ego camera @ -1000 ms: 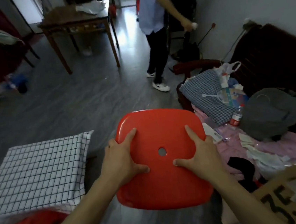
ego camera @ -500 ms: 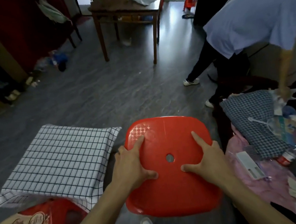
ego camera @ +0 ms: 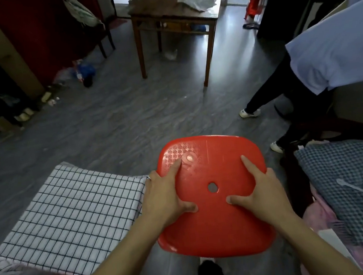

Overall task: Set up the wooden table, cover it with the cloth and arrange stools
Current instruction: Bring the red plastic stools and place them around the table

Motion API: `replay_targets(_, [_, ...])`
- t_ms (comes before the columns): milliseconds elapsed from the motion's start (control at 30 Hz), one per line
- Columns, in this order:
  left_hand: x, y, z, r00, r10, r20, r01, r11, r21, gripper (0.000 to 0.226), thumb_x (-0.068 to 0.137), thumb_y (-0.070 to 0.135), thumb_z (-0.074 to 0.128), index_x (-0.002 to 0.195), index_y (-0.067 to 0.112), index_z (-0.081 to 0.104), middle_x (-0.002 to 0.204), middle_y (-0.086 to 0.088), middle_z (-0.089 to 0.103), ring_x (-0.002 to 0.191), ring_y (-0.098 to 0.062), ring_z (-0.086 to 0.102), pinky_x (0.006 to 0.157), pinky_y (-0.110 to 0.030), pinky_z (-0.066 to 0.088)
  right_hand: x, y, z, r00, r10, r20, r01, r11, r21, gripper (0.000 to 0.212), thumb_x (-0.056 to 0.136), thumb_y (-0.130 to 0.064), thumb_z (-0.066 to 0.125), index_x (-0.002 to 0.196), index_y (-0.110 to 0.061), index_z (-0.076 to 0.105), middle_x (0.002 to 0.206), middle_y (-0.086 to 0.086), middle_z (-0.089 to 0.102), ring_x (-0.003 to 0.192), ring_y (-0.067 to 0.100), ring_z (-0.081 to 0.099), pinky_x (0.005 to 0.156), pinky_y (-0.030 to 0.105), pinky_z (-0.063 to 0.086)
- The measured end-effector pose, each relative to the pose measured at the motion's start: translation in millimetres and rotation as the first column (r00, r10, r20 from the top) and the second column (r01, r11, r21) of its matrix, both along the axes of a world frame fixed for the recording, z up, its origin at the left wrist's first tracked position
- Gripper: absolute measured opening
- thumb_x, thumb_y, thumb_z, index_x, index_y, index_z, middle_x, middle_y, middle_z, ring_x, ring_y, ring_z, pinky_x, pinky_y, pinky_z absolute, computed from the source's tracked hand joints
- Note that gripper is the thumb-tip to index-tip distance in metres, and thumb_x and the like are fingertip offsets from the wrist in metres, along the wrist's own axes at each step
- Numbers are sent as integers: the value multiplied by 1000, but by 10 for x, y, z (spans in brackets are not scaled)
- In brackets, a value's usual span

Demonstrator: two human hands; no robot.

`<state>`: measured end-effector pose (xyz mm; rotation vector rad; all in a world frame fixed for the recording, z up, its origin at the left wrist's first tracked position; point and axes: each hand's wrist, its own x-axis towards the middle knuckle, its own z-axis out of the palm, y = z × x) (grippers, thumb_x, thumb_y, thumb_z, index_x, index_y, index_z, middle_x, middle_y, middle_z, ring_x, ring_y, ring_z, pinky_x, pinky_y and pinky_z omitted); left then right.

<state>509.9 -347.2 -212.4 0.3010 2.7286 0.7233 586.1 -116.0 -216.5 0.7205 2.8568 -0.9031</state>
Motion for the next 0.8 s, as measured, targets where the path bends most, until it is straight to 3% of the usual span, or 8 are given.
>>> replay_targets(433, [-2156, 548, -25, 989, 146, 25, -146, 989, -8, 133, 43, 60, 90, 147, 57, 6, 126, -13, 39, 119, -35, 47, 102, -43, 43, -2529, 617, 12, 989, 151, -5, -150, 987, 55, 124, 50, -65, 85, 150, -56, 12, 132, 13, 36, 122, 36, 46, 105, 53, 41])
replay_targets(800, [-3725, 32, -299, 935, 348, 69, -353, 931, 95, 133, 45, 57, 90, 147, 55, 6, 133, -14, 39, 125, -35, 44, 105, -50, 43, -4599, 94, -28, 942, 335, 33, -337, 933, 128, 121, 54, -62, 85, 150, -54, 13, 134, 10, 33, 125, 37, 42, 106, 56, 38])
